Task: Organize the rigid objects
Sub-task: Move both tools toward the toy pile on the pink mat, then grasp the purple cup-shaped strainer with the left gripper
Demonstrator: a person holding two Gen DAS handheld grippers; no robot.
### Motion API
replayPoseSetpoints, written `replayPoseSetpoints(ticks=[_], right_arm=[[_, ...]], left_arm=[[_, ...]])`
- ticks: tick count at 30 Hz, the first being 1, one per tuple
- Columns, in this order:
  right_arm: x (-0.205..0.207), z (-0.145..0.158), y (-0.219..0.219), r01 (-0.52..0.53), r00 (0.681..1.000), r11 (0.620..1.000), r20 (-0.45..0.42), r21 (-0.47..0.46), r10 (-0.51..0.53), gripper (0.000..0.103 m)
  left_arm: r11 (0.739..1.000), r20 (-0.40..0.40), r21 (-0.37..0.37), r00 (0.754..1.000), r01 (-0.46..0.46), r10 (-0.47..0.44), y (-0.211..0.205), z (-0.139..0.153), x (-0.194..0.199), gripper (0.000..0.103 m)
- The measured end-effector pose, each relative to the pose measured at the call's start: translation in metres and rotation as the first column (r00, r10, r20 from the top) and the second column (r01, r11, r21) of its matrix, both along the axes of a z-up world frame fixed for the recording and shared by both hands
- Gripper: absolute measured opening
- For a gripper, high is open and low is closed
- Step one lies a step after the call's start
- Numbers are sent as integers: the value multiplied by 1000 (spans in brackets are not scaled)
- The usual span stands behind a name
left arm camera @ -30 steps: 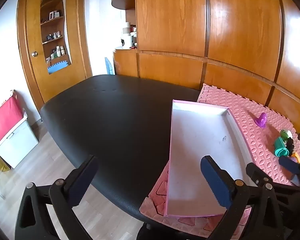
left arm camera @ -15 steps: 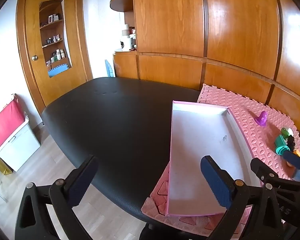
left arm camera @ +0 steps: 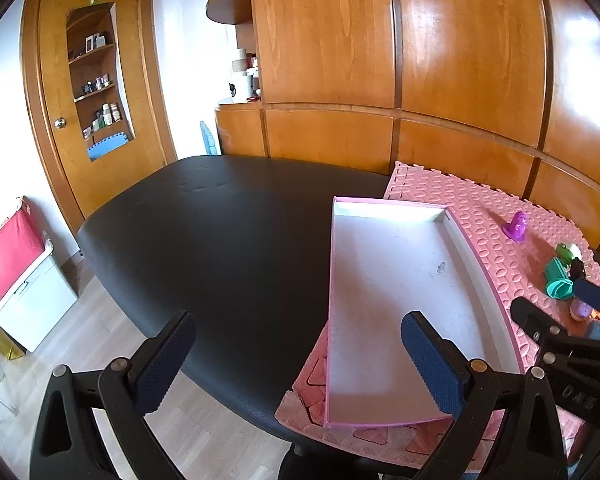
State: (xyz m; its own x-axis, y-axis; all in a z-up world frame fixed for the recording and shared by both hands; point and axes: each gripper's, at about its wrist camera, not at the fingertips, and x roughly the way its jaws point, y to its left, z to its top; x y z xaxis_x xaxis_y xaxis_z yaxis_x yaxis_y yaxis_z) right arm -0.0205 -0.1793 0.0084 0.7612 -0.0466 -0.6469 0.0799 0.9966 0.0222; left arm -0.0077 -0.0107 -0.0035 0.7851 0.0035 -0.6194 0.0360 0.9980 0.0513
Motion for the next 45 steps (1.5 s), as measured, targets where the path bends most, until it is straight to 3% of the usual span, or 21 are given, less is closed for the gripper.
replayPoseSetpoints(ticks=[26, 34, 38, 41, 45], right_arm=[[-9, 14, -76, 81, 996, 997, 26, 11, -81, 99], [-18, 23, -139, 186, 982, 982, 34, 41, -187, 99], [-30, 35, -184, 230, 968, 966, 73, 118, -240, 99], [-40, 42, -224, 274, 949, 941, 105, 198, -299, 102], [-47, 31, -275, 395, 905, 887, 61, 241, -420, 103]], left_arm=[[989, -56, 12, 988, 147, -146, -45, -1, 2, 103], [977, -77, -11, 974, 214, -214, -61, -3, 5, 103], [961, -113, -108, 957, 256, -267, -67, -3, 9, 103], [948, -111, -153, 948, 281, -299, -74, -2, 11, 103], [925, -93, -147, 926, 351, -366, -89, -1, 9, 103]])
